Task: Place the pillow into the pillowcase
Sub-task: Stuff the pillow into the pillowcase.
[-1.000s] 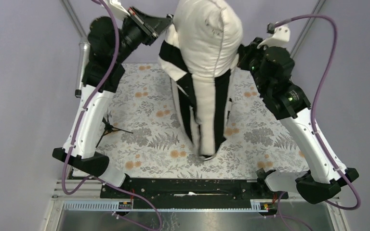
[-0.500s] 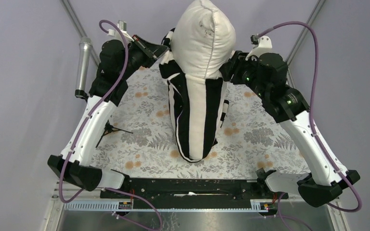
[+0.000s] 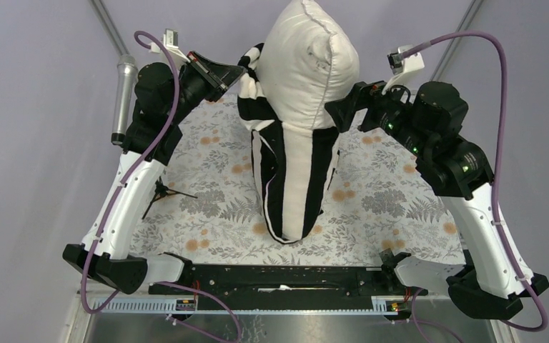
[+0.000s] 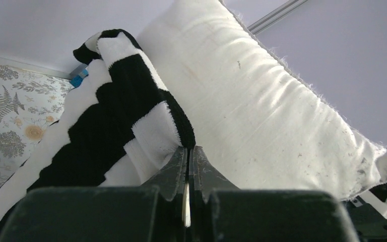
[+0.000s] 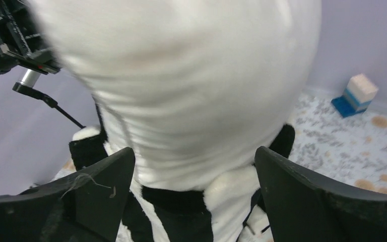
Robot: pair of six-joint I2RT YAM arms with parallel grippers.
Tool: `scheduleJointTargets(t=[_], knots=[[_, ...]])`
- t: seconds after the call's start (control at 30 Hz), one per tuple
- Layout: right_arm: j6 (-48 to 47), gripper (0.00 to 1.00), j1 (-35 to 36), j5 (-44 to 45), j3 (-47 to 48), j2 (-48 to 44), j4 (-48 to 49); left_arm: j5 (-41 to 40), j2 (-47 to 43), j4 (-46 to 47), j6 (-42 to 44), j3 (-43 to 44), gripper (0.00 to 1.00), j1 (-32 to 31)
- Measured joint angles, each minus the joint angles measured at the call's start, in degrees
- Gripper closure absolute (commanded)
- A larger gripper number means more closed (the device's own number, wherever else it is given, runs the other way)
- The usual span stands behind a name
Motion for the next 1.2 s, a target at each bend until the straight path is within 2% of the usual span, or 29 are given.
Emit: scheduleJointTargets(t=[0.13, 0.27, 0.33, 0.47, 0.57, 0.7, 0.87, 1.2], knots=[[-5.42, 0.02, 0.0, -0.87, 4.37, 0.35, 0.61, 0.2, 0.0, -0.02, 0.02, 0.0, 1.0, 0.0], [-8.17, 0.21, 0.0, -2.99, 11.72, 2.1, 0.79, 0.37, 0.0, -0.04, 0.04, 0.0, 1.0, 0.0], [-8.31, 0.25, 0.0, -2.97, 13.31, 2.69, 0.39, 0.37, 0.0, -0.07, 0.17, 0.0, 1.0, 0.09], [-7.61, 0.42, 0.0, -1.81, 7.21, 0.15, -2.45, 0.48, 0.0, -0.31, 0.26, 0.0, 1.0, 0.76], [-6.23, 0.46, 0.0, -2.34, 0.85, -1.9, -6.95, 0.85, -0.02, -0.59, 0.24, 0.0, 1.0, 1.36], [-5.38, 0.47, 0.0, -6.75, -3.39, -2.75, -10.34, 1.16, -0.24, -0.74, 0.2, -0.28, 1.0, 1.51], [-5.42, 0.47, 0.0, -10.03, -3.72, -2.73, -10.64, 1.36, -1.09, -0.83, 0.17, -1.6, 1.0, 1.51], [-5.38, 0.46, 0.17, -8.7, -6.54, -1.29, -9.2, 1.88, -1.51, -0.83, 0.15, -1.73, 1.0, 2.27]])
